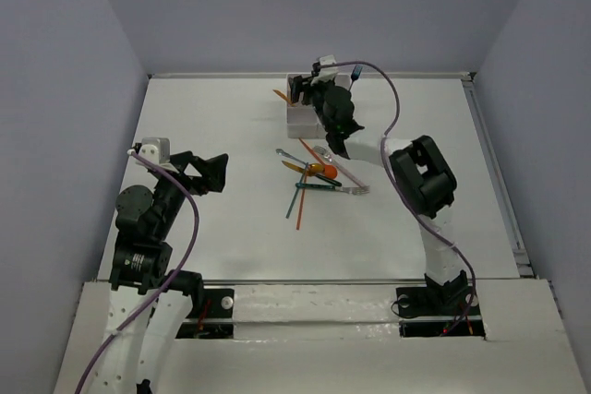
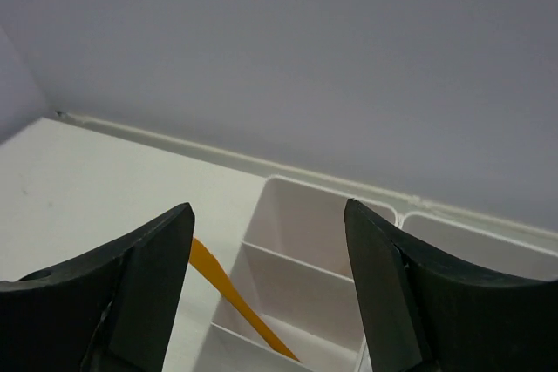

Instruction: Sort the eating utensils into containers

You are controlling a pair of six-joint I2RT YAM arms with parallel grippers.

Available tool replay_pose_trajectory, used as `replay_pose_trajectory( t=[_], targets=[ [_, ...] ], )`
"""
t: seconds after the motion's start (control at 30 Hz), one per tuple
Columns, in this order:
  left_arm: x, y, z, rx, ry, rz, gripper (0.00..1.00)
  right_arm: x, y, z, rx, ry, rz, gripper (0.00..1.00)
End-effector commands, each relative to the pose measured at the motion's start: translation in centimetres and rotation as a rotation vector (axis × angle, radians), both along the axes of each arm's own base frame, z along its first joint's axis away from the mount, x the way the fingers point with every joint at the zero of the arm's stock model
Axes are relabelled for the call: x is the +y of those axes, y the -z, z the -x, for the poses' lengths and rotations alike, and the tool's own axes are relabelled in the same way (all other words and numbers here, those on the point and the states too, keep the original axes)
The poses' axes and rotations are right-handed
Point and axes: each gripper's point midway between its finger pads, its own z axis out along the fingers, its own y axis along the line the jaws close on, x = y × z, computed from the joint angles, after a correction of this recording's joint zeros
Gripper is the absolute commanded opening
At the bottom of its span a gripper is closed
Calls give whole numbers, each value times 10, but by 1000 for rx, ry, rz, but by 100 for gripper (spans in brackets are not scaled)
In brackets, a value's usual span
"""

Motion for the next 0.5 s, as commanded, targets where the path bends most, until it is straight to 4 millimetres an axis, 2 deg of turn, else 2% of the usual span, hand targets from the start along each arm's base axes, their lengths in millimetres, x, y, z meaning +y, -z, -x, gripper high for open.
replay_pose_trajectory(
  t=[0.0, 0.07, 0.13, 0.17, 0.2, 0.23, 0.27, 0.3, 0.33, 0.37, 0.4, 0.47],
  targets=[
    [2, -15, -1, -56, -5, 4, 99, 2, -92, 34, -39, -106, -102, 77],
    [2, -13, -1, -51, -3, 3, 99, -1, -97, 47, 32, -128, -96, 77],
    [1, -13, -2, -48, 0, 4, 99, -5, -94, 56, 108, -129, -83, 76],
    [1, -12, -2, -45, 1, 2, 99, -9, -75, 63, 198, -126, -39, 74],
    [1, -12, -3, -44, 1, 2, 99, -11, -72, 70, 230, -136, -29, 73],
    [0, -11, -3, -41, 4, 2, 99, -15, -83, 81, 236, -147, -32, 71],
    [2, -10, -4, -39, -5, 3, 99, -18, -56, 96, 326, -170, 6, 65],
    [2, -10, -5, -35, -3, 4, 99, -20, -47, 106, 364, -187, 20, 62],
    [1, -9, -6, -31, 0, 2, 99, -20, -41, 124, 398, -242, 41, 61],
    [1, -7, -6, -26, 1, 2, 99, -25, -22, 138, 476, -255, 82, 60],
    [0, -6, -7, -21, 6, 3, 99, -29, -15, 148, 525, -261, 91, 60],
    [-1, -5, -8, -18, 12, 2, 99, -41, 16, 169, 677, -240, 120, 59]
  ],
)
